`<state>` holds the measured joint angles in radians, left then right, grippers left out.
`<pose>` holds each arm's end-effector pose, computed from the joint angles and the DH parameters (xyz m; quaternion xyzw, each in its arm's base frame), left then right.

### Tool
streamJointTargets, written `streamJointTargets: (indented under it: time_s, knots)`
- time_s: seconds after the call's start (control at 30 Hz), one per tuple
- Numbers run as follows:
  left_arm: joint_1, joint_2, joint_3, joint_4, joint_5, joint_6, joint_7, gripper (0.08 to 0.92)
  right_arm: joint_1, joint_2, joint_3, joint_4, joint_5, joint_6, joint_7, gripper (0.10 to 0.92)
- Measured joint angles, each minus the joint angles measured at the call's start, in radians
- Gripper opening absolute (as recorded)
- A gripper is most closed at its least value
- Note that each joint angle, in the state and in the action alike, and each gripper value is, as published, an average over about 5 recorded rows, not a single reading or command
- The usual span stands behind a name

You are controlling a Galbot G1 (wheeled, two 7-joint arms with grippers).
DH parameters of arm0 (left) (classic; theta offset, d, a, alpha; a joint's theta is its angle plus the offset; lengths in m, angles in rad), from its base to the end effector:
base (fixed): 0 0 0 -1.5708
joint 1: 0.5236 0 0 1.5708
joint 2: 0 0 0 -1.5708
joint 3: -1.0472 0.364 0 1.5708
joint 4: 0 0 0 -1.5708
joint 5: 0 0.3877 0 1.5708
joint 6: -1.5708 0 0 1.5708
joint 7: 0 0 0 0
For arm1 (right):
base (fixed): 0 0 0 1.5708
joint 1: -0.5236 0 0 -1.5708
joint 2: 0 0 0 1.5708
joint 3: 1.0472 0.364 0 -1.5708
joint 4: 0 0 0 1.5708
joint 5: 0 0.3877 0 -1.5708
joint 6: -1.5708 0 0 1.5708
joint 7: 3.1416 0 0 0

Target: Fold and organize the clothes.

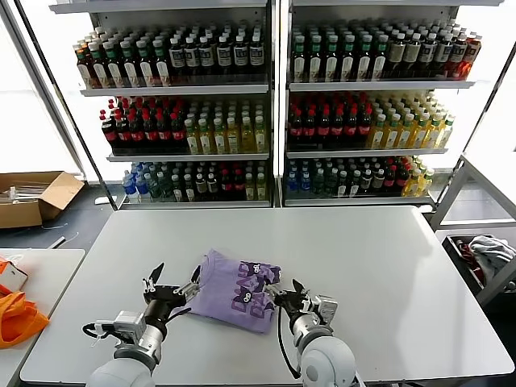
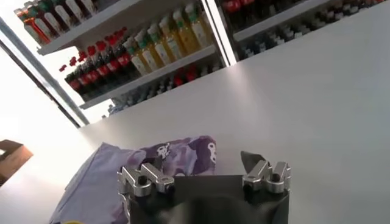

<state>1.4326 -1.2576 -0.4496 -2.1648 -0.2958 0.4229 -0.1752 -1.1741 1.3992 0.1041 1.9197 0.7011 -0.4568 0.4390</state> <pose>0.2416 0.0227 -0.2568 -0.0349 -0.9910 -0.0110 0.1285 0.2980 0.1067 -0.2935 0.0979 -0.9446 -0.1913 0.2480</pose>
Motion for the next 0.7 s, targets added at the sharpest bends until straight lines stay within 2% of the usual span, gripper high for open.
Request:
streamJointTargets:
  time_s: [0.3, 0.7]
  knots:
    - [0.039, -0.010, -0.041, -0.005, 0.026, -0.004, -0.005, 0.823, 0.033, 0.024, -0.024, -0.072, 0.045, -0.006, 0.027, 0.669]
    - [0.058, -0.022, -0.046, -0.010, 0.042, -0.004, -0.012, 0.823, 0.014, 0.009, -0.037, -0.071, 0.029, 0.015, 0.025, 0.326]
